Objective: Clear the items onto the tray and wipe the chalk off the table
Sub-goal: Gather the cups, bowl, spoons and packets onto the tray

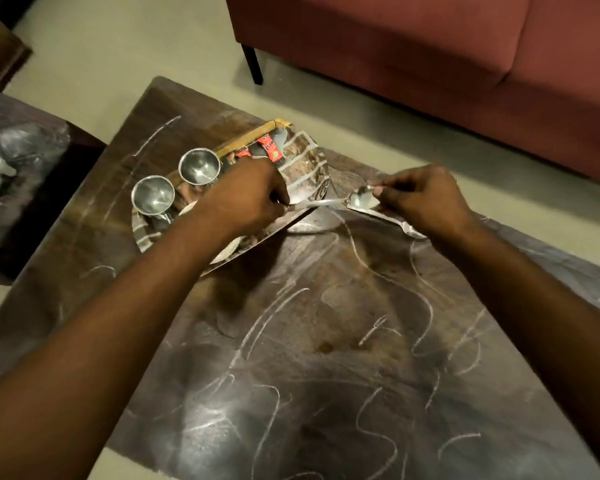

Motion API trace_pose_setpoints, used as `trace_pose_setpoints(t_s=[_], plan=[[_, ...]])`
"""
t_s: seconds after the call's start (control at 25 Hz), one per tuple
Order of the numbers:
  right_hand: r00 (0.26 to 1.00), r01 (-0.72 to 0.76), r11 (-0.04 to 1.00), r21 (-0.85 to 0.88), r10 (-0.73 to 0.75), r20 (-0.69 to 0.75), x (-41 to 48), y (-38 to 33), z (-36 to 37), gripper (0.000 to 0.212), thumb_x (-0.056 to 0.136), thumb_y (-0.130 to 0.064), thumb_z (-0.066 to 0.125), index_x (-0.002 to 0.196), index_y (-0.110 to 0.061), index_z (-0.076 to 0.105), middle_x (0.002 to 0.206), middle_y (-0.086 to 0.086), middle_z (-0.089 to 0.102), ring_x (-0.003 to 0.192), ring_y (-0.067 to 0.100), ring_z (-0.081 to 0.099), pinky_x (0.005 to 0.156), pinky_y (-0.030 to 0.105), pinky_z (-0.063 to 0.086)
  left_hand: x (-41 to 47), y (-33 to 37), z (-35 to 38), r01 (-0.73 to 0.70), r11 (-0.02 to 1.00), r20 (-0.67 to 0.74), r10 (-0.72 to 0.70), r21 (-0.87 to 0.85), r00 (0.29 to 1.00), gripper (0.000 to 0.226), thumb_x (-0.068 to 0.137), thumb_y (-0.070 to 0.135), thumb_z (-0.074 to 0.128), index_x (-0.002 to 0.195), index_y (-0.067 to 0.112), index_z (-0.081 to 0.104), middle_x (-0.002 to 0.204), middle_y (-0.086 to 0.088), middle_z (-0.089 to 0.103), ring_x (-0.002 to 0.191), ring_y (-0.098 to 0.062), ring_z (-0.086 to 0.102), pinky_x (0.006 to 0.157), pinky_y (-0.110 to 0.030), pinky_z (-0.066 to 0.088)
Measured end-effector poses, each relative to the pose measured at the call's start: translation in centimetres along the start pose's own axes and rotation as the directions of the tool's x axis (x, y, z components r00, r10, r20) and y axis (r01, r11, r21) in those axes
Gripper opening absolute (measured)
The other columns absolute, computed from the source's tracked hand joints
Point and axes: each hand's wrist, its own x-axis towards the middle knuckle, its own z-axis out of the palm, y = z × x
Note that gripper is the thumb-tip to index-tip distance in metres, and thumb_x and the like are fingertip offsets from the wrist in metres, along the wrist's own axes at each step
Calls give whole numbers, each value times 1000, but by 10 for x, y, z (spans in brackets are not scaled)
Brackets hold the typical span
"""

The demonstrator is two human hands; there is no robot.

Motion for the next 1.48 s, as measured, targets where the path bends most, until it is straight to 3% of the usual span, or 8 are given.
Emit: trace_pose_setpoints(t_s=[0.16, 0.28, 0.4, 0.64, 0.84, 1.08, 1.28, 1.48], plan=[[986, 115, 978, -173, -90, 143, 77, -45, 21, 10, 92, -12, 81, 101, -8, 83, 79, 6, 78, 64, 8, 74, 74, 28, 65, 30, -15, -14, -37, 987, 44, 31, 155, 999, 22, 87, 14, 79, 108, 12, 85, 102, -16, 81, 101, -36, 73, 78, -34, 52], [972, 139, 966, -217, -91, 216, 105, -64, 42, 10, 92, -7, 80, 102, -5, 82, 74, 1, 75, 50, -3, 67, 58, 15, 59, 43, -22, -11, -4, 987, 50, -4, 162, 999, 41, 88, 15, 80, 126, 0, 74, 101, -18, 78, 104, -38, 70, 74, -29, 39], [966, 124, 958, -258, -57, 253, 123, -64, 61, 9, 92, -5, 80, 100, -3, 82, 67, -1, 75, 48, -1, 65, 49, 11, 52, 50, -35, -4, 16, 986, 62, -27, 168, 998, 36, 87, 15, 78, 121, 3, 75, 93, -18, 74, 99, -42, 70, 76, -37, 49], [970, 122, 949, -292, -51, 239, 142, -57, 84, 14, 87, -10, 86, 100, -5, 84, 87, 10, 81, 64, 9, 73, 56, 15, 56, 60, -38, 8, 48, 971, 53, -62, 236, 997, 35, 88, 8, 73, 123, 3, 72, 102, -26, 75, 101, -46, 71, 79, -45, 54], [962, 247, 873, -420, -168, 217, 142, -59, 90, 17, 82, -20, 90, 97, -13, 85, 84, -1, 78, 67, 0, 67, 57, 15, 50, 66, -43, 4, 43, 950, 92, -75, 308, 993, 13, 87, 7, 70, 87, 11, 58, 96, -24, 70, 99, -44, 71, 71, -38, 46], [954, 289, 843, -453, -216, 207, 145, -55, 97, 18, 83, -20, 90, 98, -11, 85, 92, 5, 81, 74, 6, 70, 63, 17, 51, 70, -45, 8, 48, 938, 88, -83, 344, 993, 20, 89, 9, 70, 108, 3, 73, 104, -22, 74, 103, -40, 71, 77, -38, 49], [954, 295, 861, -415, -241, 179, 141, -51, 98, 17, 82, -20, 91, 97, -14, 85, 91, 2, 81, 74, 4, 72, 65, 20, 59, 67, -47, 8, 79, 946, 76, -108, 315, 991, 6, 86, 7, 72, 89, 11, 69, 82, -8, 57, 97, -38, 71, 73, -38, 50], [981, 195, 960, -200, -194, 24, 113, -48, 48, 18, 79, -26, 93, 92, -15, 86, 89, -1, 82, 78, 8, 75, 73, 26, 62, 58, -25, -3, 67, 954, -15, -66, 293, 998, 18, 82, 9, 78, 86, 15, 62, 87, -14, 71, 82, -35, 67, 74, -41, 57]])
